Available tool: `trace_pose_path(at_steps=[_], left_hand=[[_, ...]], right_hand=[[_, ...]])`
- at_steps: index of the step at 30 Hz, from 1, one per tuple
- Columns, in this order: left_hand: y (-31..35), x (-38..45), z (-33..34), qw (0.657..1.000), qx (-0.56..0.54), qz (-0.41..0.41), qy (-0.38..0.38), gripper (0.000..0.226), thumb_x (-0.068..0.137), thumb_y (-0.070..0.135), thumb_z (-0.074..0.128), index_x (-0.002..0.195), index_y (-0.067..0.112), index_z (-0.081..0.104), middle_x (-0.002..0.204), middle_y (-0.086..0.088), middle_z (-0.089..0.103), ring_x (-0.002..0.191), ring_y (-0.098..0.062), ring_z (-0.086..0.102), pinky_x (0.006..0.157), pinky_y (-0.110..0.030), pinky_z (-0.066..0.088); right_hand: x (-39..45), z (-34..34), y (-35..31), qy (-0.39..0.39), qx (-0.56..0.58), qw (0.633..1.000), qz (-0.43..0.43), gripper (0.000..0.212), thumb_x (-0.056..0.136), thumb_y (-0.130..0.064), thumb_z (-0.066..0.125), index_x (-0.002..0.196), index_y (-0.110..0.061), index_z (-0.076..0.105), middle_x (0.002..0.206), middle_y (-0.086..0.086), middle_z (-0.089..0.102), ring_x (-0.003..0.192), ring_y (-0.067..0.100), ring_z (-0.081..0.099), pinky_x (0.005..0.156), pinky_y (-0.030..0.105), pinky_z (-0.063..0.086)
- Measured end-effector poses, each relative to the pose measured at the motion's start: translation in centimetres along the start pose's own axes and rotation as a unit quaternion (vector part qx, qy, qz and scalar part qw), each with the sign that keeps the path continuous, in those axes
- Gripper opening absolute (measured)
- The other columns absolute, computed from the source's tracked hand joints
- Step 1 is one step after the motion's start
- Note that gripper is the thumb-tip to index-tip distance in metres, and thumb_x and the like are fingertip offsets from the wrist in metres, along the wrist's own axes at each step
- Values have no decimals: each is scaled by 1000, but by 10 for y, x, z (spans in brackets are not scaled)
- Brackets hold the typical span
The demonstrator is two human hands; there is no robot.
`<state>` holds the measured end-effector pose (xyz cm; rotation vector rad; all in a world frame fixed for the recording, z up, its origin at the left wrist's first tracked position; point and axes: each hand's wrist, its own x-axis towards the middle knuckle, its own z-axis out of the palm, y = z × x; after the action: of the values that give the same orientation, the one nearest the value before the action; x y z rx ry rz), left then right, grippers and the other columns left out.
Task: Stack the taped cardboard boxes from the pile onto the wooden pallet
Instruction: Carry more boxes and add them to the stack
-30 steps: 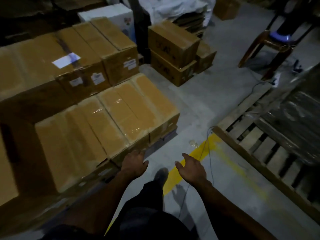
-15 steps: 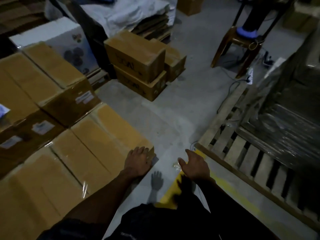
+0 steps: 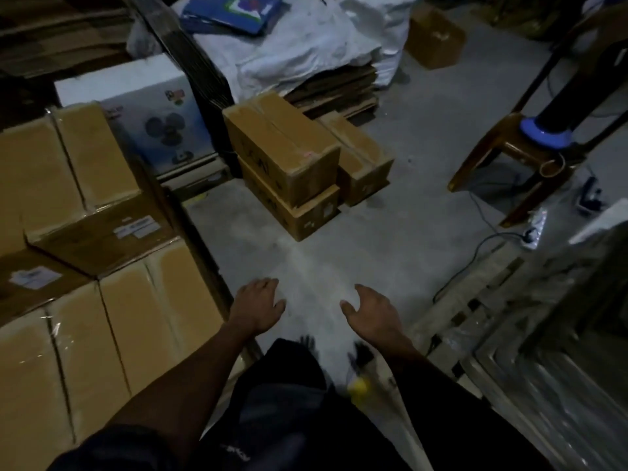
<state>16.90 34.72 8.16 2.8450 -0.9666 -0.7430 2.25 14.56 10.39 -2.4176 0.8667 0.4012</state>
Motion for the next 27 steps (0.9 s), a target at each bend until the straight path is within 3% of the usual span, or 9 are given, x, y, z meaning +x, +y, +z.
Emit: trace_pose_path(at_steps=[12,18,22,27], left_hand=[[26,231,-61,996,-67,-56,-9,86,79,59,15,149,12,34,152,-9,39,137,-26,38,112,-35,30],[19,354,-137,992,-100,-77,8,99,71,66,7,147,9,38,148,-12,44,134,-28,42,109,-35,33],[15,415,-186,990,-91,-98,39,59,98,46,41,146,12,39,149,-11,44,134,-27,41,108,-35,34],[9,482,-218,976,-112,-180,53,59,100,43,43,150,13,32,153,-10,39,137,-27,38,111,-36,32]], right_hand=[[253,-102,-7,-36,-29,998,-33,66,99,-52,45,154,-17,32,157,5,37,143,25,34,116,38,28],[385,-164,-50,-59,-42,996,-52,69,98,-54,46,154,-18,30,158,5,35,144,25,33,116,39,27],[455,-205,-86,-63,-37,994,-85,62,98,-51,48,150,-18,37,152,5,43,139,27,40,112,42,34],[557,-247,-119,-94,-31,986,-131,61,93,-55,50,143,-21,46,140,0,54,131,27,50,105,43,45]])
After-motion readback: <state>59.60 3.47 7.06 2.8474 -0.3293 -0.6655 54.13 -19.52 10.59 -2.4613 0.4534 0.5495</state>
